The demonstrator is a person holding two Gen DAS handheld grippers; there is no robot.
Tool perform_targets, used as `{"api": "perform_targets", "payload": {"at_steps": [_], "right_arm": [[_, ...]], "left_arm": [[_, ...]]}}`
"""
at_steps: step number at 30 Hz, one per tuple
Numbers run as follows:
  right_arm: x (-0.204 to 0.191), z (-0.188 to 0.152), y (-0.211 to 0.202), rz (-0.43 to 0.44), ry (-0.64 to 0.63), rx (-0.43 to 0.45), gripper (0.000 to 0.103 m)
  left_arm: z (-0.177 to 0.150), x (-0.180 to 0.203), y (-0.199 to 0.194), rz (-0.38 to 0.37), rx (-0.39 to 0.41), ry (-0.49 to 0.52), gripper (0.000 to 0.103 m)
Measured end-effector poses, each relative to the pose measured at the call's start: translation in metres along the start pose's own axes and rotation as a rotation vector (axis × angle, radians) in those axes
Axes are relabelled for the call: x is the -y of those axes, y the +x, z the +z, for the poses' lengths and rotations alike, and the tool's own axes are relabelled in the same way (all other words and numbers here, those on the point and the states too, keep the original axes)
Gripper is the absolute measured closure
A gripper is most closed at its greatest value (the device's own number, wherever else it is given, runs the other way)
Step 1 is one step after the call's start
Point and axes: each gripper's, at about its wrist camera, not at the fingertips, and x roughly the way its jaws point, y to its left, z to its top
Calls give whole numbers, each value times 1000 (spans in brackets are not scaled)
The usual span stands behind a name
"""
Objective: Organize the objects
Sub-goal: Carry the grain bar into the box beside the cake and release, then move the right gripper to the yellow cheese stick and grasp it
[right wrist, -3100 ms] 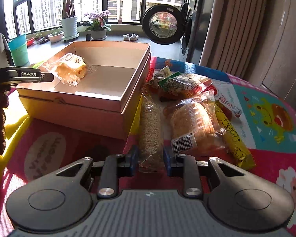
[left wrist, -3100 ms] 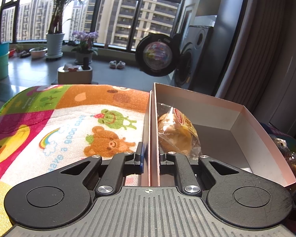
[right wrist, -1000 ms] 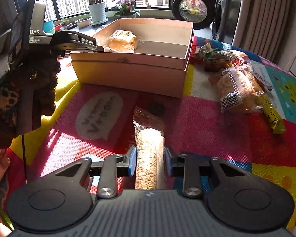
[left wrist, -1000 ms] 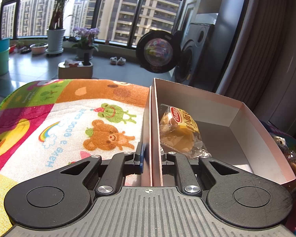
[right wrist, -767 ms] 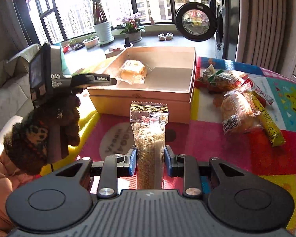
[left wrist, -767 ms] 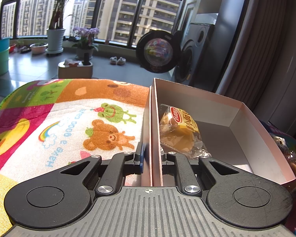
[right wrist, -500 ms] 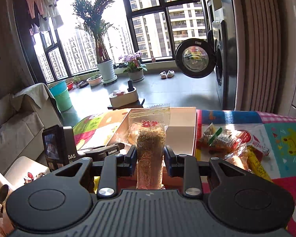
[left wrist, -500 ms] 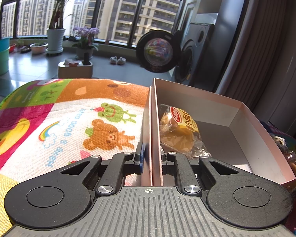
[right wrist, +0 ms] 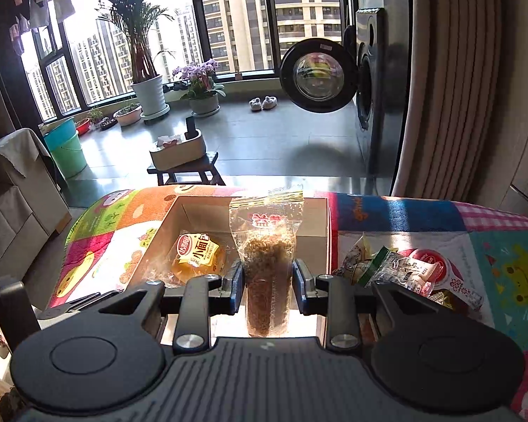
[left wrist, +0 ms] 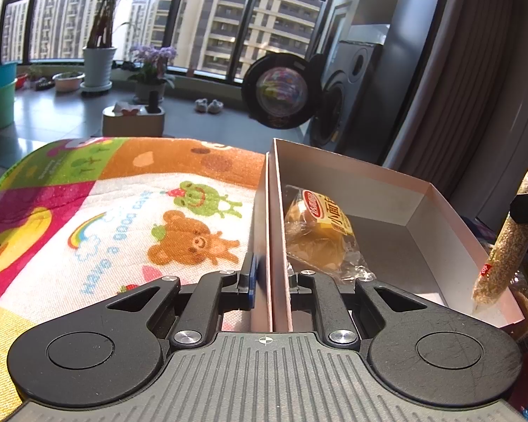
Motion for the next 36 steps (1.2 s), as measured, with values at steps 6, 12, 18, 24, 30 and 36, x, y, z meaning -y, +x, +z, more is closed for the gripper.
{"api": "perform_targets", "payload": {"at_steps": [6, 12, 18, 24, 30, 36], "right_arm": [[3, 1, 41, -17, 35, -20, 71], [11, -1, 31, -10, 40, 3, 70], [36, -6, 13, -71, 74, 34, 59], [78, -10, 6, -136, 173, 26, 54], [114, -12, 10, -200, 247, 28, 46], [130, -21, 25, -210, 295, -4, 46]], "left_arm": [[-1, 0, 0, -3, 0, -4, 88], [-1, 0, 0, -4, -1, -6, 88], [-1, 0, 0, -2, 0, -6, 88], [-1, 0, 0, -2, 0, -5, 88], [-1, 0, 0, -2, 0, -5, 88], [-1, 0, 0, -2, 0, -5, 88]]}}
